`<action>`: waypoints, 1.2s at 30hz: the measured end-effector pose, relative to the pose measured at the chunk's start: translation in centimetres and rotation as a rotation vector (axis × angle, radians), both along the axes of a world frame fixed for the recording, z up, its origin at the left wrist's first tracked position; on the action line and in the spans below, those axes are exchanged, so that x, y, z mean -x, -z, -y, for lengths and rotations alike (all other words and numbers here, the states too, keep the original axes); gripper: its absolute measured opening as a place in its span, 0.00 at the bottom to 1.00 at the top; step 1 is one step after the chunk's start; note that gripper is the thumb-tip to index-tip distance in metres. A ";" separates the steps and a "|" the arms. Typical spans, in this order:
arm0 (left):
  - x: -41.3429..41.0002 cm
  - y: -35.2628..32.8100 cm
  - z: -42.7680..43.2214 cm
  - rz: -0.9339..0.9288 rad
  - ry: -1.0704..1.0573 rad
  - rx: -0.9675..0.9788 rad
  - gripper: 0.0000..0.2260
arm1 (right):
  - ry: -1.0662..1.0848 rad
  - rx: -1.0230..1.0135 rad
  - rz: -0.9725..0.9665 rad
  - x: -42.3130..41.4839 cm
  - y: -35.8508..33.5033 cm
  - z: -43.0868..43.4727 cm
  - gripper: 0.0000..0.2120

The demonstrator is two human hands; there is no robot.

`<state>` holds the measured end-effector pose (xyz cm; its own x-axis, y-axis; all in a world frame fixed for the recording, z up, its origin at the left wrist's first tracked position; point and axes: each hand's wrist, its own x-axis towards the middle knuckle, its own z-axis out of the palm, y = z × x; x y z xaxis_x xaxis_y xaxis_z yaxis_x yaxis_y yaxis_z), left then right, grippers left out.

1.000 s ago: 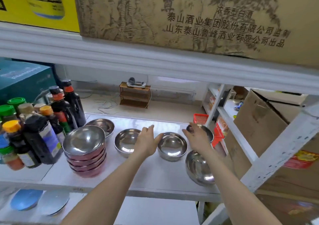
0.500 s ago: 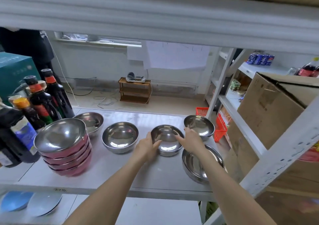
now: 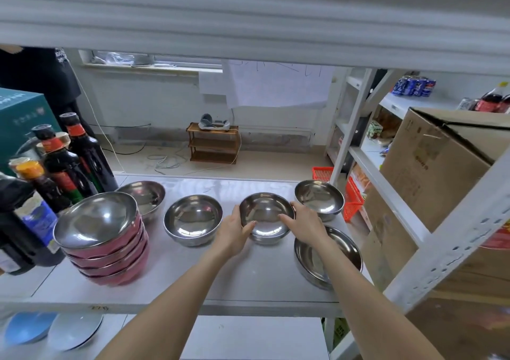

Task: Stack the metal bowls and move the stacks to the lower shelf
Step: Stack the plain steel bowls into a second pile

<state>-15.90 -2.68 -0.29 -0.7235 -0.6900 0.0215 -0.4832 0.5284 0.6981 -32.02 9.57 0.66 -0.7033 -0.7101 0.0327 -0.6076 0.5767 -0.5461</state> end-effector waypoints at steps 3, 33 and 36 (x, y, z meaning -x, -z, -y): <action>-0.4 -1.4 0.2 -0.057 0.005 -0.003 0.22 | 0.011 0.056 -0.001 -0.6 -1.2 -0.1 0.21; 2.9 -5.1 -10.6 -0.090 0.304 -0.072 0.28 | 0.285 0.200 0.052 -3.4 -4.9 -14.8 0.18; 3.1 -3.8 -10.4 -0.049 0.299 -0.059 0.24 | 0.257 0.231 0.068 -3.4 -4.0 -14.8 0.19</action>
<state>-19.04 7.70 3.53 -0.8935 -0.4481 0.0280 -0.2773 0.5998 0.7506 -28.60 24.35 4.64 -0.8643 -0.4886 0.1193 -0.4166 0.5625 -0.7142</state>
